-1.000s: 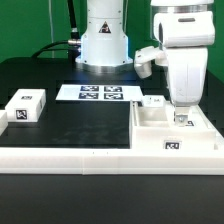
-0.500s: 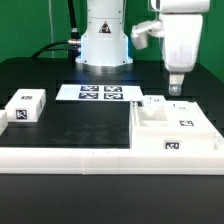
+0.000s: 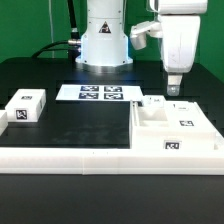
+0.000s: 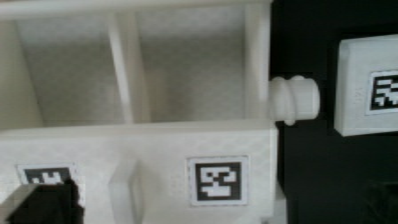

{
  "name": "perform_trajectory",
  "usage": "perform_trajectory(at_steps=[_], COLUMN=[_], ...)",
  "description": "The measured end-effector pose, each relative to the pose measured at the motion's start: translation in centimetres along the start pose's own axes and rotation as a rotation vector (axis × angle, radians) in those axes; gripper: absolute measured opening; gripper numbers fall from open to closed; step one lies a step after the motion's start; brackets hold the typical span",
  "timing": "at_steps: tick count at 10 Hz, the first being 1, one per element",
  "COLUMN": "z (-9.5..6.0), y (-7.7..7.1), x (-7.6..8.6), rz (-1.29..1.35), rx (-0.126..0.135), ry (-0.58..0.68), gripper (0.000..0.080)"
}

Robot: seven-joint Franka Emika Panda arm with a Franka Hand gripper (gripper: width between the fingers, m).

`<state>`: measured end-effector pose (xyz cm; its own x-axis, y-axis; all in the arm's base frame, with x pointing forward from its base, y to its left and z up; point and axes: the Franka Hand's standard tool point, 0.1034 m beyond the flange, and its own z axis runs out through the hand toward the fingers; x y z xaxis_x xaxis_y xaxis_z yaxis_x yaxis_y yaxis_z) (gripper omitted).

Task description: Assemble cabinet

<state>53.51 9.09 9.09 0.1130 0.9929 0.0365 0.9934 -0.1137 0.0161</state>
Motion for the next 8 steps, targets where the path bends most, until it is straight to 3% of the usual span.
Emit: perform_trajectory(at_steps=[2,3,6,7,8], z=[0.1,0.6,1.8,2.8,2.7], y=[-0.3,-1.7,-6.5,-8.2,-8.1], x=[0.0,0.0,-1.0,-1.4,-1.4], rz=[0.006,0.016,0.008,0.012,0.013], rx=[-0.003,-0.012,-0.001,0.019,0.025], ry=[0.002,0.008,0.003,0.001,-0.003], gripper=[0.0797,0.0797,0.0797,0.0797,0.0797])
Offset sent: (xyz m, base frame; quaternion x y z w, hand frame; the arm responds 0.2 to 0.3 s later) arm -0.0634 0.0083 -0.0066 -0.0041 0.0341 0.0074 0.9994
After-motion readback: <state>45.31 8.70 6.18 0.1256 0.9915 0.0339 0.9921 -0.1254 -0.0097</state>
